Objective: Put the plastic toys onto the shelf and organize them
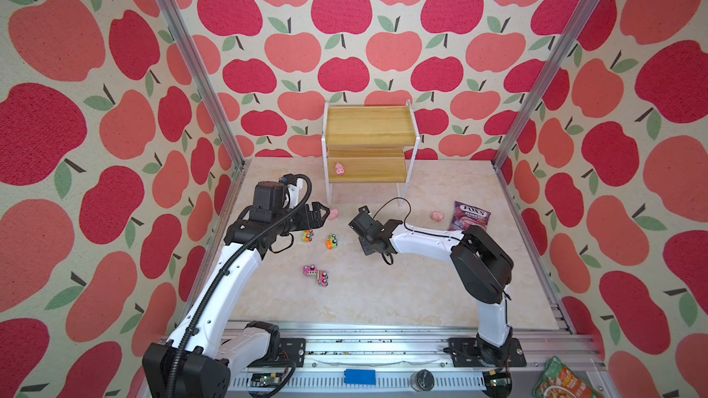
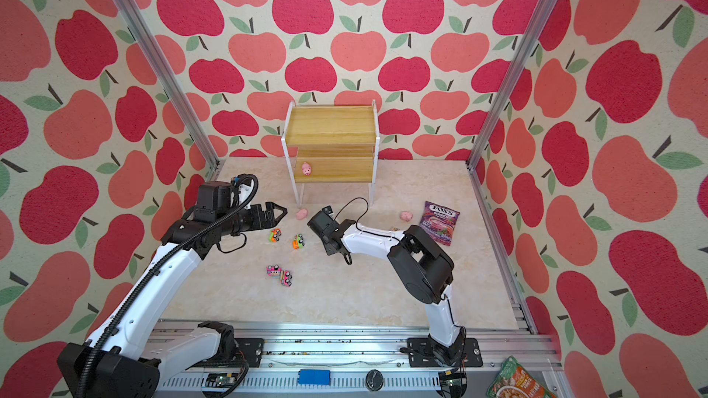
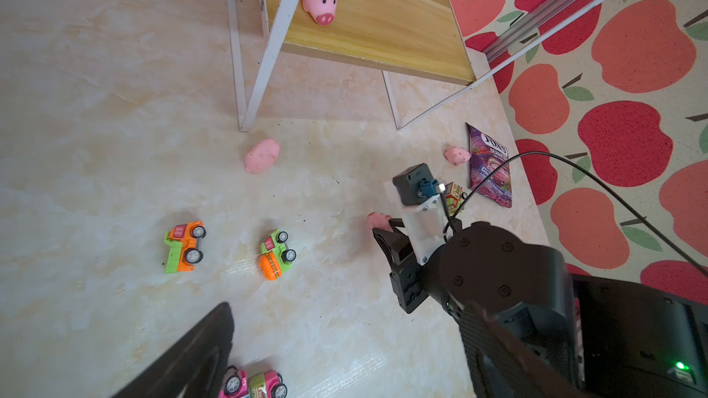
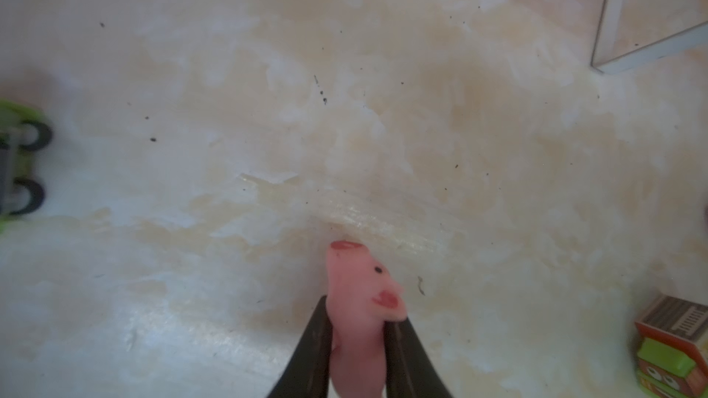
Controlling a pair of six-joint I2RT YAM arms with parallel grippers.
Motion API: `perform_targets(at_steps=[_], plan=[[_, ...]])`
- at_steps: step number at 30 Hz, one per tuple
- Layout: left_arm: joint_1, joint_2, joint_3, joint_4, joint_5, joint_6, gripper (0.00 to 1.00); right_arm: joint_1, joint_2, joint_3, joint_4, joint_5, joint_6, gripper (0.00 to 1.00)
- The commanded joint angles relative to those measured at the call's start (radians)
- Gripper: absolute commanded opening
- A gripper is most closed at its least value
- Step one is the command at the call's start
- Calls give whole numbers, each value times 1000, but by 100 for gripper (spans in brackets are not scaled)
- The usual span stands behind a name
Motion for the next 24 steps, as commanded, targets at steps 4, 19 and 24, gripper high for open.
perform_targets(at_steps=[4,19,24], plan=[[9,-9,-4,16,17,-5,94,65,119,83,-255,253,-71,28],[10,-18,-7,18,20,-8,94,151,51,62,-118,90,-72,48],[10,-18,-7,19,21,-8,94,152,-4,22,-51,29,-58,50]])
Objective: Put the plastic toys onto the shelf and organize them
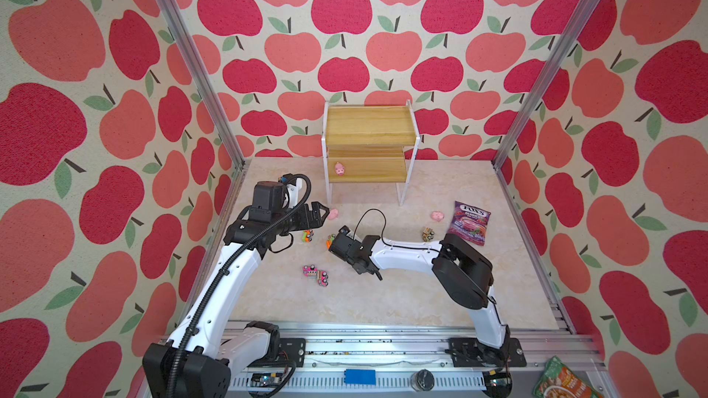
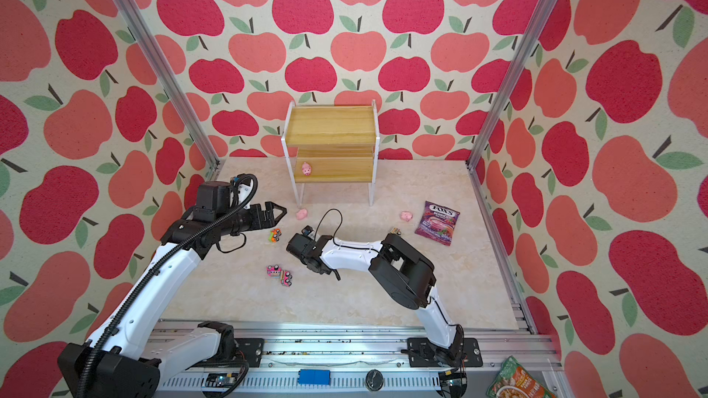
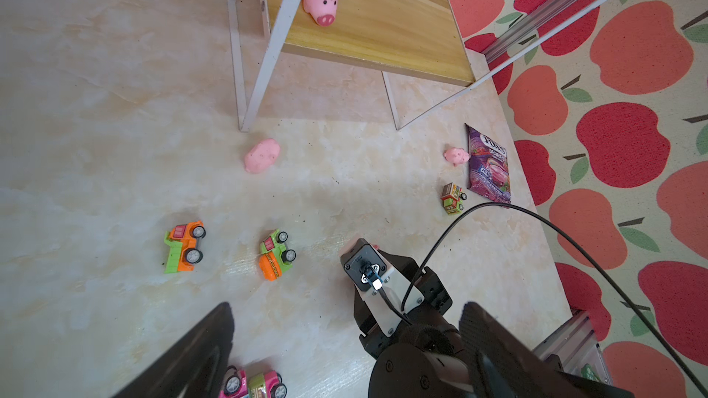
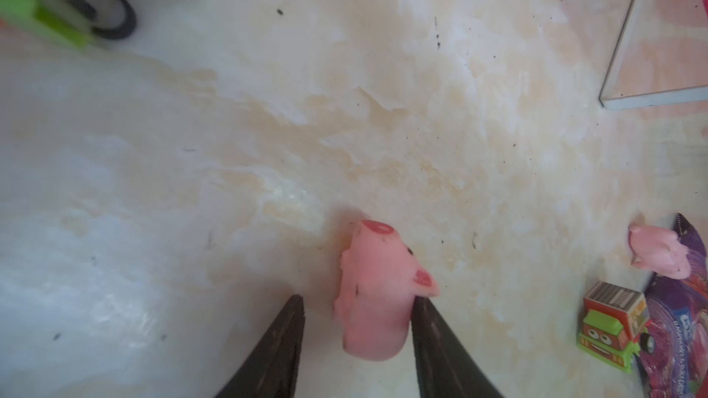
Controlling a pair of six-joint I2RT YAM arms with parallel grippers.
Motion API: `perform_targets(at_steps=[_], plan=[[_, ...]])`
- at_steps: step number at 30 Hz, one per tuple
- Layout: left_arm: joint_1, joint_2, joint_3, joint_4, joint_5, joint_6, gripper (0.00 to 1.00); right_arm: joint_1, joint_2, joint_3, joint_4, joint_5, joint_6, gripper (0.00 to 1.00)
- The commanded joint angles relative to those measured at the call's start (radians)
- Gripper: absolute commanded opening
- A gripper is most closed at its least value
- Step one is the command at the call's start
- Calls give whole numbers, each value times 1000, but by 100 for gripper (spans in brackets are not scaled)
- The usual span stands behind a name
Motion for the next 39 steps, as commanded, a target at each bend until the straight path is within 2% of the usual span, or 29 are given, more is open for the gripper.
perform_targets(at_steps=[1,6,9,22,29,39], plan=[[5,-18,-9,19,15,-8,95,0,-71,-31,52,-65,14,50],[6,-18,-9,21,18,-9,95,-4,-150,-79,121,-97,5,51],[6,-45,-9,21,21,-9,94,-17,-195,-112,164,-163,25,52],[4,-46,-12,24,27,-12,95,-214,-379,-406,427,-449,121,55],[3,-36,-10,24,27,-11,94,-282,-384,-500,584,-581,147,54],[4,-28,-8,17,19,-6,95,-293,-293,-488,651,-646,158,49]])
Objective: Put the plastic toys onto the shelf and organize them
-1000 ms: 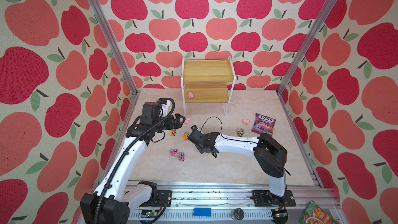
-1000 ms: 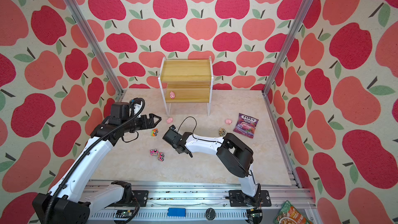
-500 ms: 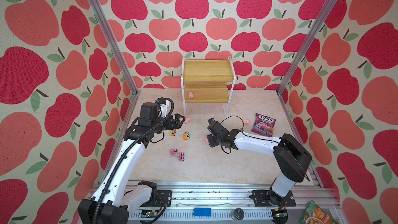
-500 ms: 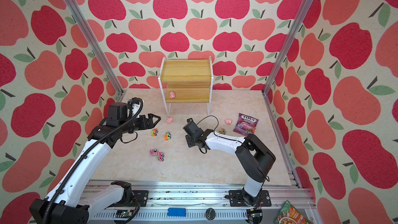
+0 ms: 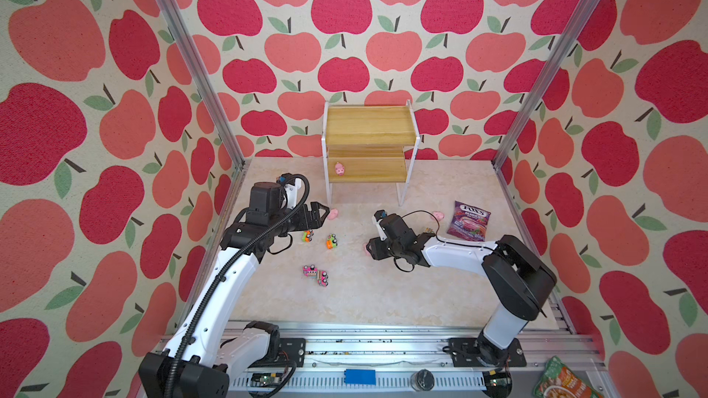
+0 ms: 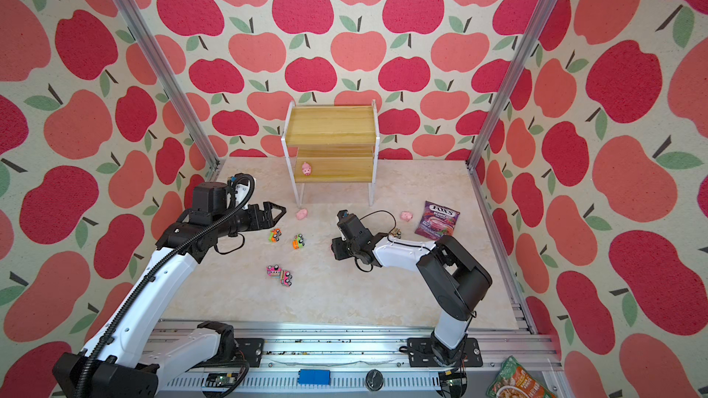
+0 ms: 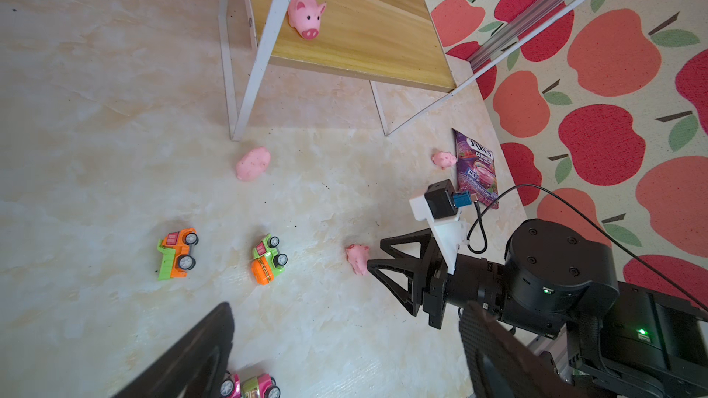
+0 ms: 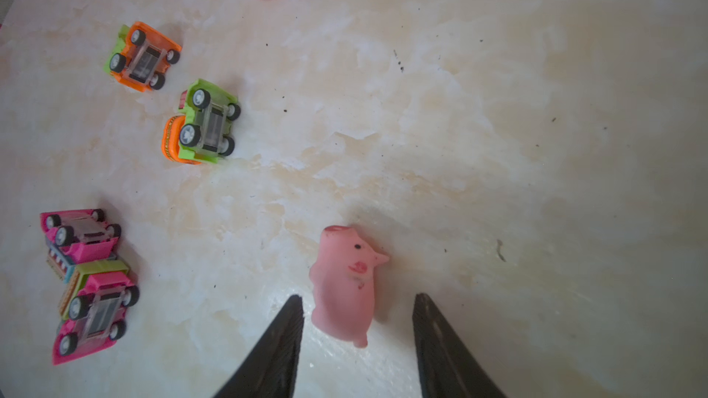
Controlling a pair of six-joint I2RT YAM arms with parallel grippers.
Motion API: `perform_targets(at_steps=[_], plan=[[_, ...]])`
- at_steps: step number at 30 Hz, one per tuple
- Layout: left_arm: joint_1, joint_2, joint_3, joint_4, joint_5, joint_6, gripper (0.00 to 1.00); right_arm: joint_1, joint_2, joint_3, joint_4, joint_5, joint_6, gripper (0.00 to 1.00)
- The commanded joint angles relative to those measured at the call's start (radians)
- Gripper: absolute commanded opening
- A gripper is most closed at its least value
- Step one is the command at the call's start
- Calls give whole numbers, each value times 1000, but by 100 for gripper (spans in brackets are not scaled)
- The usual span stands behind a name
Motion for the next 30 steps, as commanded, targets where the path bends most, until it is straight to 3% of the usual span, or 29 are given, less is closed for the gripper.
perform_targets(at_steps=[1,8,15,23,30], plan=[[4,9,-6,11,3,-5,94,-4,42,10,32,-40,22,48],[4,9,-6,11,4,-3,94,0,55,23,27,-19,7,33],[6,7,-5,11,1,-3,94,53,47,110,-102,90,-85,24],[6,4,-7,11,4,-5,94,141,68,233,-321,338,-197,22],[5,1,-7,12,4,-8,94,156,36,186,-307,391,-159,24]])
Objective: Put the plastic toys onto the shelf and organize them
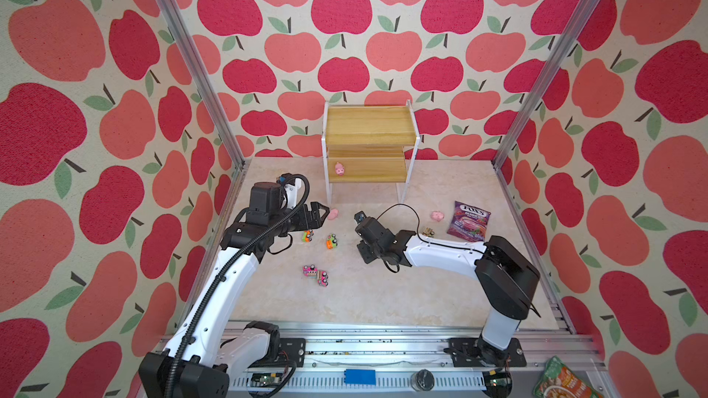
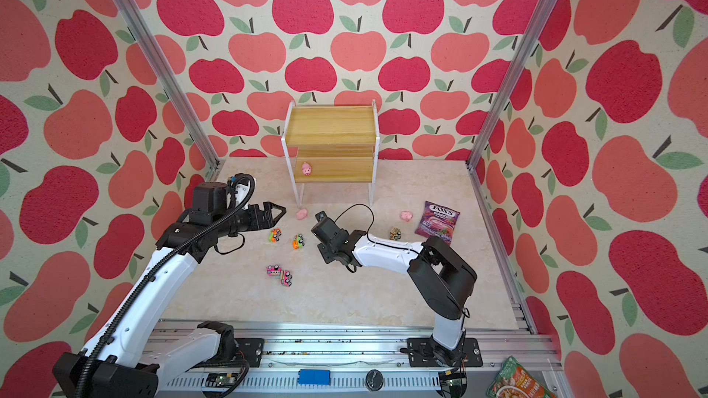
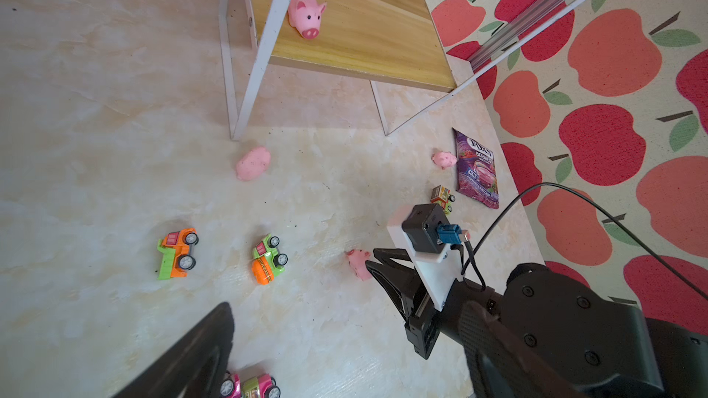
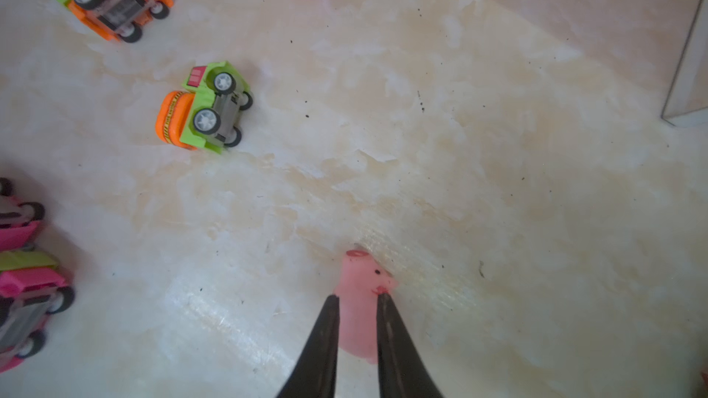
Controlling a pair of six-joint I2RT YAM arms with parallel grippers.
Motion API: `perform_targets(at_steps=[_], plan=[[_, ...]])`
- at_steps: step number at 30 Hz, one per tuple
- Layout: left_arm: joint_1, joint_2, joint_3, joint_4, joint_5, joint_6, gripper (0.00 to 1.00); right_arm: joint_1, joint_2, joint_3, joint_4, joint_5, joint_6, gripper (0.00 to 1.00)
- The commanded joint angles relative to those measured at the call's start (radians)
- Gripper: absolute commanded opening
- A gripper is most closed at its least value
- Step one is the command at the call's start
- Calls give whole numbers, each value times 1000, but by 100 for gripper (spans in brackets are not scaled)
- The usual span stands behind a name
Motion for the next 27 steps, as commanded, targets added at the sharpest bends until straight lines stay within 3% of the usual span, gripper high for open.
perform_targets(at_steps=[1,15,22,27], plan=[[6,0,-8,14,6,-8,94,-5,-31,-45,-19,58,13,26],[4,2,-7,14,8,-9,94,-140,-94,-240,275,-281,149,50],[4,3,-6,11,8,-8,94,-157,-46,-273,391,-348,192,52],[6,5,-6,13,9,-6,94,-157,-5,-258,411,-361,202,47]])
